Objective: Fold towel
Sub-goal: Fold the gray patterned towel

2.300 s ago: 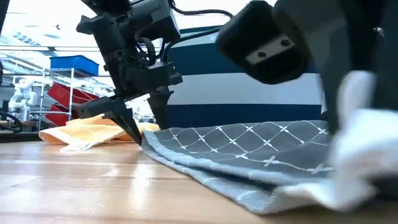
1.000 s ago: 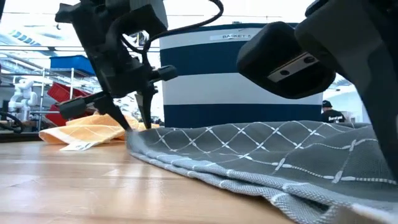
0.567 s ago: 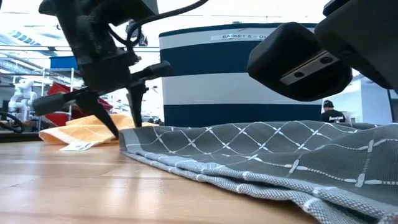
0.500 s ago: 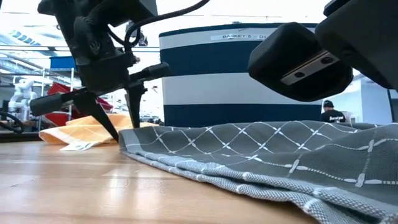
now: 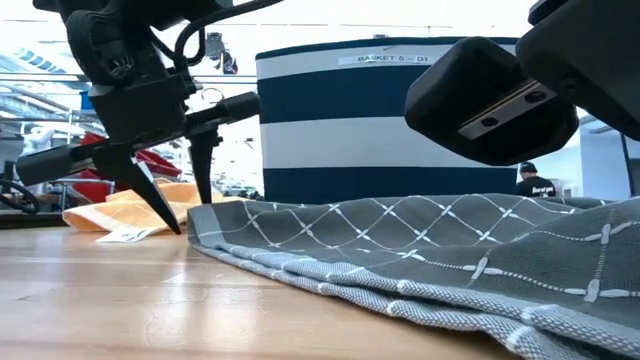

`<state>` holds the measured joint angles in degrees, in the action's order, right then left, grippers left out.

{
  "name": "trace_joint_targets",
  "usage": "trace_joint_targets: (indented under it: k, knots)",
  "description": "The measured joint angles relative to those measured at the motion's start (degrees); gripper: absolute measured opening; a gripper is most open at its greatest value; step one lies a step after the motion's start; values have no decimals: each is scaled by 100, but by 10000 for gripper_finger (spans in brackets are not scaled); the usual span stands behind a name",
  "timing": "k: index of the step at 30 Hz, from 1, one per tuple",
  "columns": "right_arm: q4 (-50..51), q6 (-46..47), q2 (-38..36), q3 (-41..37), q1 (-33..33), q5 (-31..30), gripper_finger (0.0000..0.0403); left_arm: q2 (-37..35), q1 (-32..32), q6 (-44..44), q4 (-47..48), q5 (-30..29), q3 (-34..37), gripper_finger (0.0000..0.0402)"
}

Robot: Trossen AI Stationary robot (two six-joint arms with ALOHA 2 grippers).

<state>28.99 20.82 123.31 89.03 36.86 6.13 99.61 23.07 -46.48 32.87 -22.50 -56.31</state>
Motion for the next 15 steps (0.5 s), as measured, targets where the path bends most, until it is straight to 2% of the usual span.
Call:
trace_joint_targets:
  k: [6,9,12,15]
  knots:
    - [-46,8,0,0,0,0,0,0,-73,-64,-299,-12,0,211]
    - [-46,52,0,0,0,-2,0,0,-105,-215,-337,-378,-1,241]
    - [-68,61,0,0,0,-4,0,0,-103,-399,-335,-1002,-2,252]
    - [-141,100,0,0,0,-24,0,0,-107,-639,-249,-906,0,252]
